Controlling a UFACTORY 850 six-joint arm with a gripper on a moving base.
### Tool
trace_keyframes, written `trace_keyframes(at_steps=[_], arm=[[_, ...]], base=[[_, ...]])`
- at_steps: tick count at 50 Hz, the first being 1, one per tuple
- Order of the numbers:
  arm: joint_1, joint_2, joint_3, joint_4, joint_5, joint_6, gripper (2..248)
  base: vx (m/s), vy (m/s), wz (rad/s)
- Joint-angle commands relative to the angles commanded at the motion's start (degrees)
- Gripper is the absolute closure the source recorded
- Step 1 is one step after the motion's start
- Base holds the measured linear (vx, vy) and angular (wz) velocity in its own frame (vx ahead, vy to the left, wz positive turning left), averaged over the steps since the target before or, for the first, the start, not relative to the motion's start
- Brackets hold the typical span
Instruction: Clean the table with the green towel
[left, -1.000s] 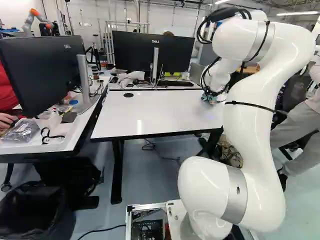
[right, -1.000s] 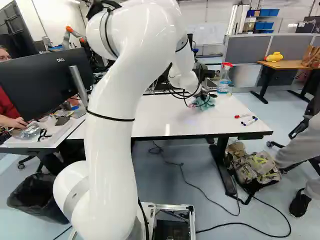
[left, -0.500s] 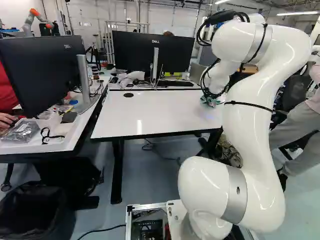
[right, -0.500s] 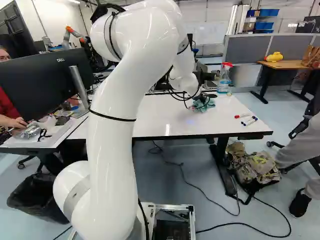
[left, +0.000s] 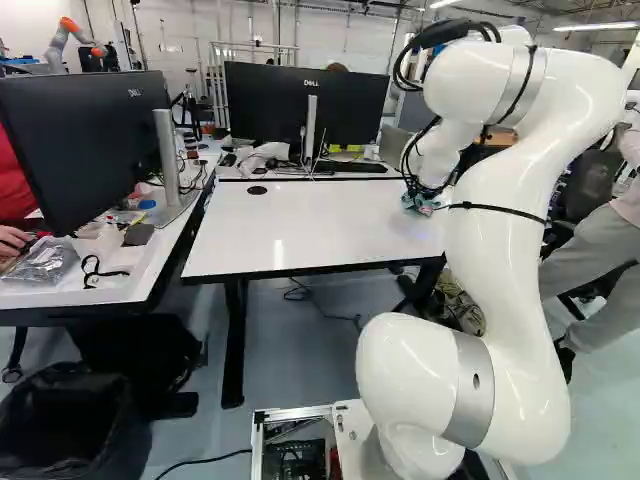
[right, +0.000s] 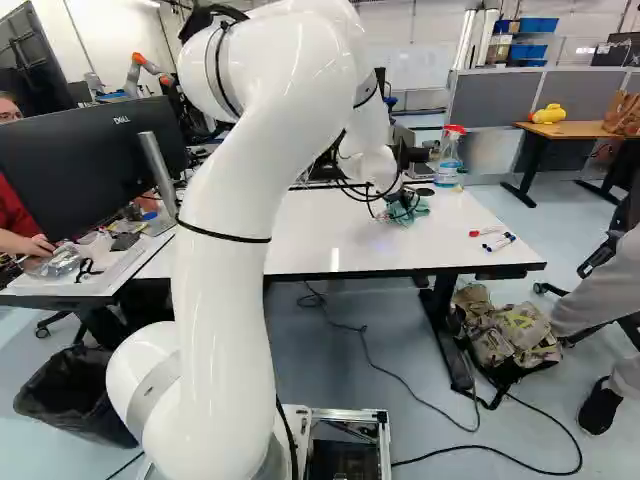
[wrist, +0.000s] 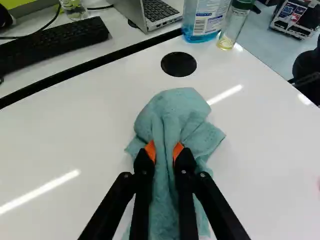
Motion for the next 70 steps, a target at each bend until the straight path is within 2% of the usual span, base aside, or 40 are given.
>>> trace_keyframes(at_steps=[13, 23, 70], arm=[[-0.6, 2.8, 3.8, 0.0, 0.0, 0.0, 195], [-0.2, 5.0, 6.8, 0.0, 0.0, 0.0, 195], [5.6, 12.6, 16.5, 0.0, 0.0, 0.0, 195]], base=[[0.000, 0.000, 0.000], [0.000, 0.000, 0.000], [0.000, 0.000, 0.000]])
